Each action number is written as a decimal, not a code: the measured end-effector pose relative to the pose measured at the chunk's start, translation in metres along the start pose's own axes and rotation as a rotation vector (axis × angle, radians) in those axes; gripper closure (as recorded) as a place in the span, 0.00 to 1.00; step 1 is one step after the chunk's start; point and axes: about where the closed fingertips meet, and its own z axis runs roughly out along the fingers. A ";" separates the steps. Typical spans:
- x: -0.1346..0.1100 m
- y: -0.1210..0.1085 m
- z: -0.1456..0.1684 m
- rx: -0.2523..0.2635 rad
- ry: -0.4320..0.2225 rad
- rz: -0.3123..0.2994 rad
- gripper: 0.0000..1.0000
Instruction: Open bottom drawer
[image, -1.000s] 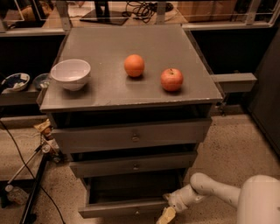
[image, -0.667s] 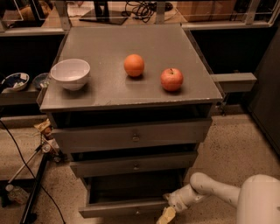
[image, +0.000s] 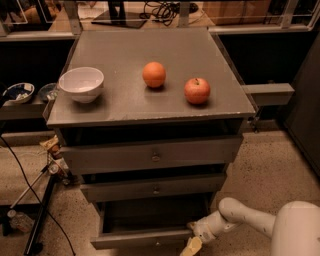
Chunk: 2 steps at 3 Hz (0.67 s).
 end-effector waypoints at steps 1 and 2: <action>0.000 0.001 -0.002 -0.013 -0.004 0.001 0.00; 0.000 0.001 -0.002 -0.013 -0.004 0.001 0.00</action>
Offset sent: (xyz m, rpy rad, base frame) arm -0.1890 -0.1070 0.0864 0.4755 0.3705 0.1713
